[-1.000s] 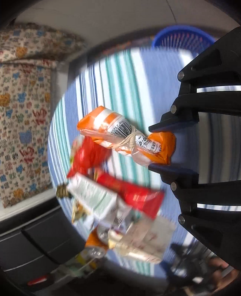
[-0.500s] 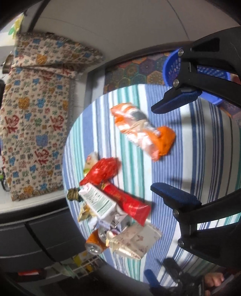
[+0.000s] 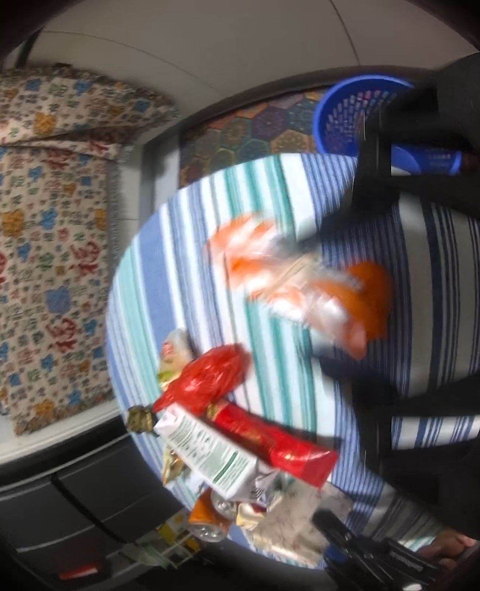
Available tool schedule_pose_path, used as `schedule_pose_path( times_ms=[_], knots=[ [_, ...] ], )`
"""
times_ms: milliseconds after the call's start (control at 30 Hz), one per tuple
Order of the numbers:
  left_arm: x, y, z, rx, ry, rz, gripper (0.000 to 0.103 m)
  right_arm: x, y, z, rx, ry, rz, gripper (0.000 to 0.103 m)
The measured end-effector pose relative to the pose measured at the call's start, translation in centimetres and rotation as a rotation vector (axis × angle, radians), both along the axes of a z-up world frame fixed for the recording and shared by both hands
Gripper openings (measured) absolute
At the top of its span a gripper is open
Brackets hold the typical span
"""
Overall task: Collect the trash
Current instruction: 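Grasp the beige paper bag with the left tool while the right tool grasps the orange wrapper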
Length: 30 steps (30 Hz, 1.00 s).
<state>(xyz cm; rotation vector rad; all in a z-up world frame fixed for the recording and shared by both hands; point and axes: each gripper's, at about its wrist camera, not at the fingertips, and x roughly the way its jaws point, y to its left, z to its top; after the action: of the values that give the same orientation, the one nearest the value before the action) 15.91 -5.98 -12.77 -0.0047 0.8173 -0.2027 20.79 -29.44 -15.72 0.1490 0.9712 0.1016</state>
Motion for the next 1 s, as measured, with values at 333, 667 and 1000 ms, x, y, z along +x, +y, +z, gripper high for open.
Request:
schedule_pose_path(
  times_ms=[333,667,1000],
  knots=[
    [-2.8,-0.1,3.3,-0.116,0.030,-0.070,0.018,-4.4,-1.0,4.1,0.070,-0.086,0.096,0.035],
    [-2.9,-10.9,6.1,-0.156,0.067,-0.312,0.018,-7.8,-8.2,6.4,0.098,-0.099,0.022,0.035],
    [-1.2,-26.3,2.5,-0.135,0.211,-0.537,0.018,-8.6,-21.5,1.9,0.003,0.042,-0.121,0.035]
  ],
)
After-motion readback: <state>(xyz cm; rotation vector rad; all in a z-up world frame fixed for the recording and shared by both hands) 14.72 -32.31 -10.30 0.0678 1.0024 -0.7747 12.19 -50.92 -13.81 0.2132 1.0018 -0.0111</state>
